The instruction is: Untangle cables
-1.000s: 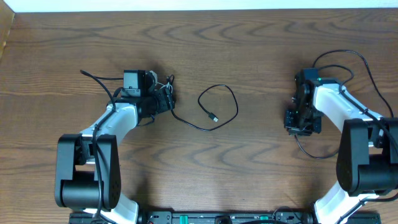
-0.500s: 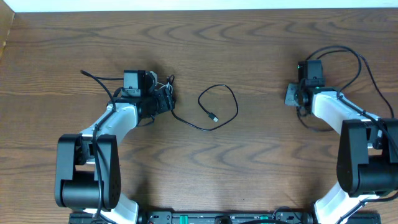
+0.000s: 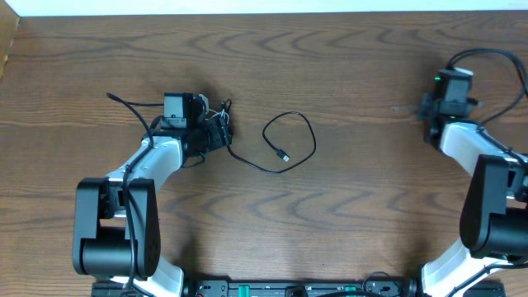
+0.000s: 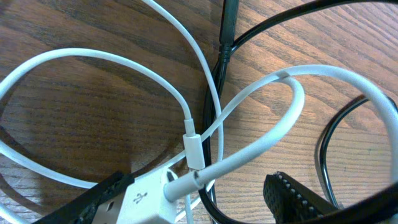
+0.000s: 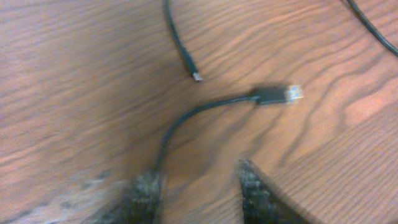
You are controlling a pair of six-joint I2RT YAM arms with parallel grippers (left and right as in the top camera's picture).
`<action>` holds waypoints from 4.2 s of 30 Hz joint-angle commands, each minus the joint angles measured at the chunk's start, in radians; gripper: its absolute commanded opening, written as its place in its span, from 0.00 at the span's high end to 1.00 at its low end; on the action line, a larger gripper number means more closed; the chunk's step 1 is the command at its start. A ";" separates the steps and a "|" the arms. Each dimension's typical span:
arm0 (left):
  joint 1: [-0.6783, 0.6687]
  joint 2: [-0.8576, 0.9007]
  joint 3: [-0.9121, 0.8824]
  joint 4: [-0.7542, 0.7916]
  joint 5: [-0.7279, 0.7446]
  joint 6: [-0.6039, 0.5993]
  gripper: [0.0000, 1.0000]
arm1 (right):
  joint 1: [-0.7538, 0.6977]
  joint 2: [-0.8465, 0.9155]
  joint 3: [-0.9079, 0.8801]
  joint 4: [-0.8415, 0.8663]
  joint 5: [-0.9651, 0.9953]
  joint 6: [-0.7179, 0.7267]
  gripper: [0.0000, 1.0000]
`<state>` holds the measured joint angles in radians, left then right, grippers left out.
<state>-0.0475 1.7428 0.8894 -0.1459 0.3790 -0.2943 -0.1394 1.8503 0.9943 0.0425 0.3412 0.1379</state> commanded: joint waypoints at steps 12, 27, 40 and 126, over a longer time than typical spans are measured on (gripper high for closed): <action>0.016 -0.092 0.008 0.058 0.093 -0.034 0.40 | -0.008 -0.027 0.166 -0.121 -0.432 -0.083 0.14; 0.016 -0.099 0.008 -0.044 -0.045 -0.031 0.66 | 0.203 -0.026 0.171 -0.208 -0.827 -0.079 0.41; 0.063 -0.099 0.007 -0.174 -0.085 0.002 0.85 | 0.409 -0.026 0.171 -0.190 -0.827 -0.079 0.69; 0.049 -0.097 0.003 -0.097 0.080 0.050 0.88 | 0.742 0.179 0.170 0.273 -1.025 0.591 0.28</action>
<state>-0.0257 1.6531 0.8898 -0.2390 0.4240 -0.2504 0.5972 2.0243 1.1530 0.3107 -0.6453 0.6979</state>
